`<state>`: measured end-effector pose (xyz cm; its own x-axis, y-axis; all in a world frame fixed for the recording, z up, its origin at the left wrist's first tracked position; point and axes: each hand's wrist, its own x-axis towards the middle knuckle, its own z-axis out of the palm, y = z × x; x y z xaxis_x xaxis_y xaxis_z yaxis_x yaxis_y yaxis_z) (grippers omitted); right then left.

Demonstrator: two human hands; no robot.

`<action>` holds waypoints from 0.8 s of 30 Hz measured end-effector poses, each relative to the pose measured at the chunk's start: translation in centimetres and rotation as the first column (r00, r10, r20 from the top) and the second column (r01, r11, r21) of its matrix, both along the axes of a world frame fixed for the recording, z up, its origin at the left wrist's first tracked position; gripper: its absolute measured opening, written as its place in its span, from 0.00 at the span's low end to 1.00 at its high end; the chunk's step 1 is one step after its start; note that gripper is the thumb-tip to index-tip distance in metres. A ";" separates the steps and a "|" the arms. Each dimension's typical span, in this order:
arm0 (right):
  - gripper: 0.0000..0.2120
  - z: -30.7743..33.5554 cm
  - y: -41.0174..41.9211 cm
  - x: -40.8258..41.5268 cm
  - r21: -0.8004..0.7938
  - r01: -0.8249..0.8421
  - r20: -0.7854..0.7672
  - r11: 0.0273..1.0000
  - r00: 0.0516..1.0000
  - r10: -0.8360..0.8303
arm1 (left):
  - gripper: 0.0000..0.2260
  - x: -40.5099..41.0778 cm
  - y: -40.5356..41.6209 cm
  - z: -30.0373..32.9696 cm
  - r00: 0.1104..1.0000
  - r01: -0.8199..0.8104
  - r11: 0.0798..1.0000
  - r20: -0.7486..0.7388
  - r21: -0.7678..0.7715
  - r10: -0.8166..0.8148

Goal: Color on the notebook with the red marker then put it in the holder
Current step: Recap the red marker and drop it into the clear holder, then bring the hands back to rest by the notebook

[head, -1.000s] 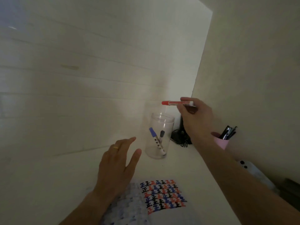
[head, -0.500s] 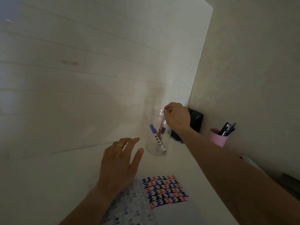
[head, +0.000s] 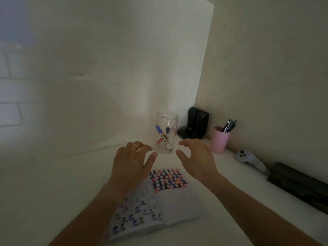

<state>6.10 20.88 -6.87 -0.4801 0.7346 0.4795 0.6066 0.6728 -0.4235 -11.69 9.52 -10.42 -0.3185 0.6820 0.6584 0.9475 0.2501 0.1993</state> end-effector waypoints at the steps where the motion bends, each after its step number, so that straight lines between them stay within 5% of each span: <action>1: 0.18 -0.6 -1.2 1.1 -0.021 0.008 0.026 1.000 1.000 -0.008 | 0.19 0.8 -0.9 0.3 1.000 0.002 1.000 0.015 -0.028 -0.001; 10: 0.22 -6.3 -8.5 9.5 -0.184 0.074 0.158 0.980 0.986 -0.045 | 0.22 6.9 -11.1 -5.1 0.992 0.054 0.970 0.123 -0.235 -0.025; 14: 0.25 -9.0 -9.0 9.2 -0.036 0.087 0.309 0.996 0.948 -0.072 | 0.19 7.0 -11.6 -6.9 0.994 -0.003 0.984 0.106 -0.176 0.022; 24: 0.25 -9.7 -8.7 8.6 0.071 0.111 0.316 0.991 0.940 -0.128 | 0.20 6.8 -11.4 -6.8 0.991 0.009 0.981 0.132 -0.193 0.017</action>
<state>14.73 12.15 -16.60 -0.5242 0.7745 0.3542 0.7815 0.6027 -0.1613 -4.90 -1.89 -17.22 -0.3966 0.7905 0.4667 0.9150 0.2993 0.2705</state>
